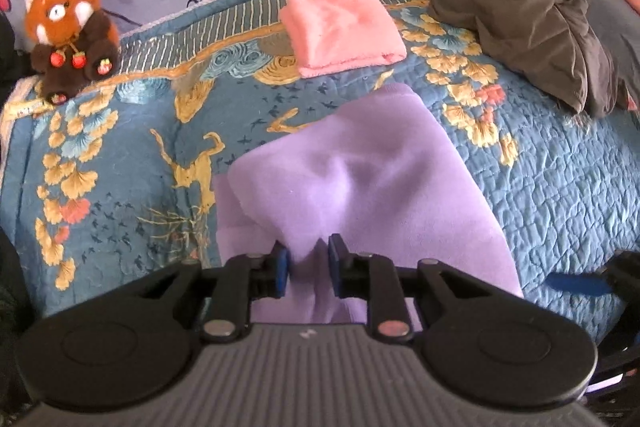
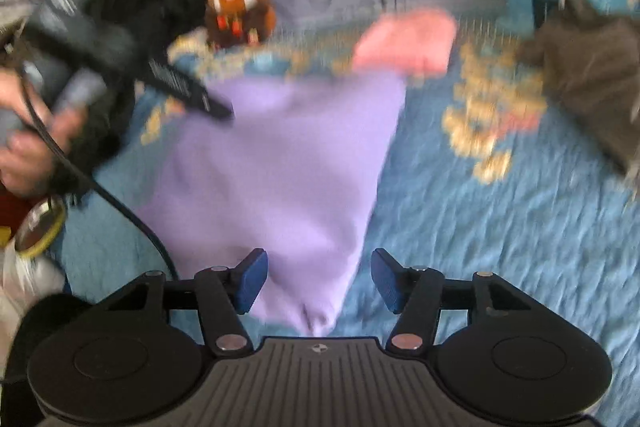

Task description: Fold clothes

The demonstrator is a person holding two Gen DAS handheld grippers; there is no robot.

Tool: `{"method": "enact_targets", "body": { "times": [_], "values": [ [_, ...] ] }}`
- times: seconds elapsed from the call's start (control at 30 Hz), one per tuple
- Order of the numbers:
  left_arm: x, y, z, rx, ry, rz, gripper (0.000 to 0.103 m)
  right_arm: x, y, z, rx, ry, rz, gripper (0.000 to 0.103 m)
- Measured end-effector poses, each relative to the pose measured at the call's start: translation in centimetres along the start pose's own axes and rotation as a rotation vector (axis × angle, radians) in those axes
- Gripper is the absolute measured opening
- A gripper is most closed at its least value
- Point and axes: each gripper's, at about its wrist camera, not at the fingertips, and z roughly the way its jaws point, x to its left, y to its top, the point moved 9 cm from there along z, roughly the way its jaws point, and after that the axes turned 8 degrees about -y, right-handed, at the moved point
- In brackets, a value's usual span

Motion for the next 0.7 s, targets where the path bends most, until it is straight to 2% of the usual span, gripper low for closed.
{"method": "enact_targets", "body": {
  "times": [0.07,0.2,0.27,0.33,0.4,0.5,0.7],
  "values": [
    [0.0,-0.2,0.1,0.005,0.001,-0.002,0.023,0.6,1.1,-0.3,-0.049,0.015,-0.011,0.058],
    [-0.3,-0.5,0.2,0.016,0.01,0.023,0.023,1.2,-0.1,2.3,0.022,-0.017,-0.065,0.059],
    [-0.2,-0.7,0.2,0.021,-0.005,0.024,0.023,1.5,-0.8,3.7,0.062,-0.034,-0.093,0.07],
    [0.0,-0.7,0.1,0.022,-0.015,0.018,0.023,1.8,-1.5,5.0,0.102,-0.052,-0.12,0.073],
    [0.4,-0.8,0.1,0.023,-0.021,0.007,0.023,0.8,-2.3,5.5,0.157,-0.024,-0.047,0.073],
    [0.7,-0.9,0.2,0.03,-0.02,0.003,0.023,0.2,-2.7,5.9,0.185,0.013,0.035,0.072],
    [0.0,-1.1,0.4,0.03,0.022,0.052,0.023,0.7,-2.2,4.9,0.15,-0.017,-0.018,0.067]
  ]
}}
